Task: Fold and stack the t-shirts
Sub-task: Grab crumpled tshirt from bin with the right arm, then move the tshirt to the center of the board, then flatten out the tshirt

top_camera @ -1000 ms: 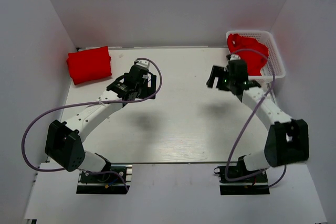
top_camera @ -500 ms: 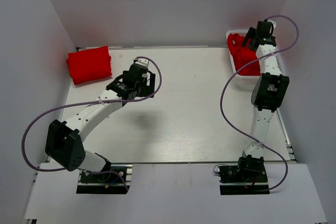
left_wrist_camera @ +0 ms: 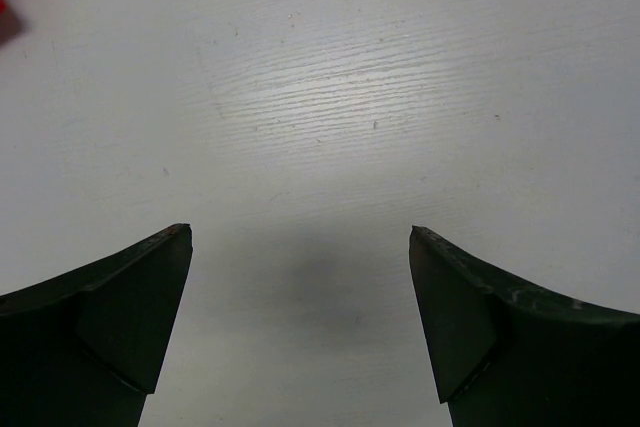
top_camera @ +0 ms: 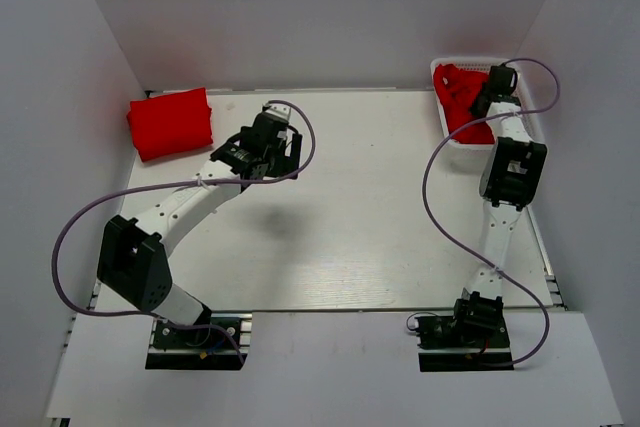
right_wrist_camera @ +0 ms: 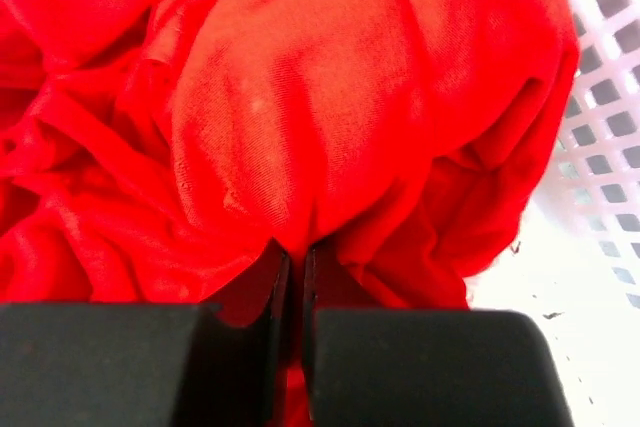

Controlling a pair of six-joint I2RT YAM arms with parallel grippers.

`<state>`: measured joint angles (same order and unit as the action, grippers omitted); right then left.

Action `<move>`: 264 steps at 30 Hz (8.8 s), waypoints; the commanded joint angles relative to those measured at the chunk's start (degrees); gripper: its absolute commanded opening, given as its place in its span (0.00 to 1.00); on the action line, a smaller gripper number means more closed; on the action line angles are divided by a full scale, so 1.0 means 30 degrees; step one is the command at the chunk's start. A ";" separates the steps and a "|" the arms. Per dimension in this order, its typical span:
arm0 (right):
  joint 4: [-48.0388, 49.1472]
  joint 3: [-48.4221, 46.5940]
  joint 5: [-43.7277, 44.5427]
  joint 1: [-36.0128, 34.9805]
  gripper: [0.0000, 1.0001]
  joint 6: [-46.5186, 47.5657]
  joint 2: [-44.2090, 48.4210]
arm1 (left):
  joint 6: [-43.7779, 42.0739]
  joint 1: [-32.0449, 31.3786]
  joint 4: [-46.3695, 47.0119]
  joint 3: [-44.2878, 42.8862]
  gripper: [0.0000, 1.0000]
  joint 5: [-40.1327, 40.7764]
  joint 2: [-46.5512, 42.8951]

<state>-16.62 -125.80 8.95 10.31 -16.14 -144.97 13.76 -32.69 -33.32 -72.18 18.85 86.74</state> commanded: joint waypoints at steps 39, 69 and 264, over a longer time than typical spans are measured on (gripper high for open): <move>0.3490 1.8017 -1.7546 -0.7974 0.00 0.4763 2.0139 | 0.5287 0.5476 -0.8375 -0.1962 1.00 -0.2182 -0.1169; -0.2776 2.3123 -0.3511 -1.0086 0.90 0.3975 2.6054 | 0.5404 0.5476 -0.6032 0.3668 1.00 -0.4407 -0.3542; -0.0995 2.4061 0.0476 -0.6219 0.87 0.4998 2.1165 | 0.4964 -0.0296 -0.4037 -0.1101 0.00 -0.6345 0.0472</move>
<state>-23.46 -54.46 10.17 -8.62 -6.22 -80.71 30.06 -33.80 -42.85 -71.94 -3.73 89.80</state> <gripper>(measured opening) 0.873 0.018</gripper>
